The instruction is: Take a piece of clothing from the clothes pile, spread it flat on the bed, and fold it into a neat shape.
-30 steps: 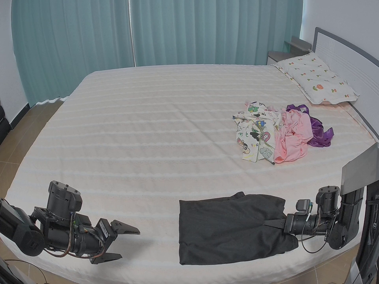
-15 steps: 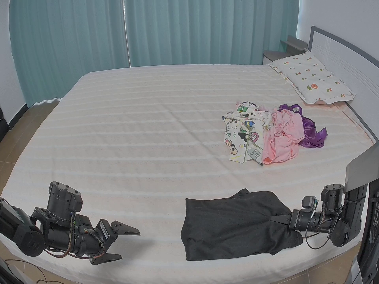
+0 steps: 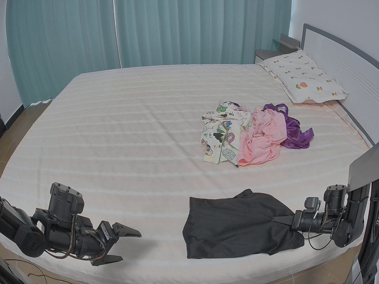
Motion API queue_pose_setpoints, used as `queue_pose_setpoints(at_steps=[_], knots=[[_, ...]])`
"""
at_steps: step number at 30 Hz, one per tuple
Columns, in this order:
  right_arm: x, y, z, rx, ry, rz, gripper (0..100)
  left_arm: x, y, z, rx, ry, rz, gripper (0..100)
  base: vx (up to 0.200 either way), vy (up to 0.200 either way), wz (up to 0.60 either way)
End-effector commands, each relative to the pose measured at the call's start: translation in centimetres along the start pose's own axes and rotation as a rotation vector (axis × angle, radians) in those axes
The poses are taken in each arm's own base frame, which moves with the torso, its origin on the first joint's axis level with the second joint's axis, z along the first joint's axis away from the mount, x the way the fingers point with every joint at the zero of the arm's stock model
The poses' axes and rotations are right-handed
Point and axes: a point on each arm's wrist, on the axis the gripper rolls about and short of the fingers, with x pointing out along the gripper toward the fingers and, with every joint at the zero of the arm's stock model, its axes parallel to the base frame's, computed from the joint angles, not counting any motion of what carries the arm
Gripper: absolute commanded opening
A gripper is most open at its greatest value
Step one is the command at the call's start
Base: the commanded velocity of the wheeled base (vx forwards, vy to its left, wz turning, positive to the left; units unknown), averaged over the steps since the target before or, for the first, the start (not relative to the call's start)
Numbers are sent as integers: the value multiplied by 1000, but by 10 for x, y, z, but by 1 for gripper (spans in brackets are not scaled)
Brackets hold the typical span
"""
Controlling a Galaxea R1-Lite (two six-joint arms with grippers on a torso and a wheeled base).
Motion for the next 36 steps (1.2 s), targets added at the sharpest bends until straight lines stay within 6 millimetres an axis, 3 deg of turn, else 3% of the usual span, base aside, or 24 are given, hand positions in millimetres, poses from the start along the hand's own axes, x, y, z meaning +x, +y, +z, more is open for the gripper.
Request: queue_pose_setpoints(at_steps=[1, 26, 27, 36], knots=[[-1, 1, 2, -8, -15, 5, 0, 1, 0, -1, 5, 6, 4, 100, 0, -200, 0], [-2, 0, 4, -10, -26, 0, 0, 3, 0, -1, 3, 11, 8, 100, 0, -200, 0], [0, -1, 4, -14, -24, 0, 100, 3, 0, -1, 3, 10, 9, 100, 0, -200, 0], [2, -1, 2, -45, -18, -8, 100, 3, 0, -2, 4, 12, 9, 100, 0, -22, 0]])
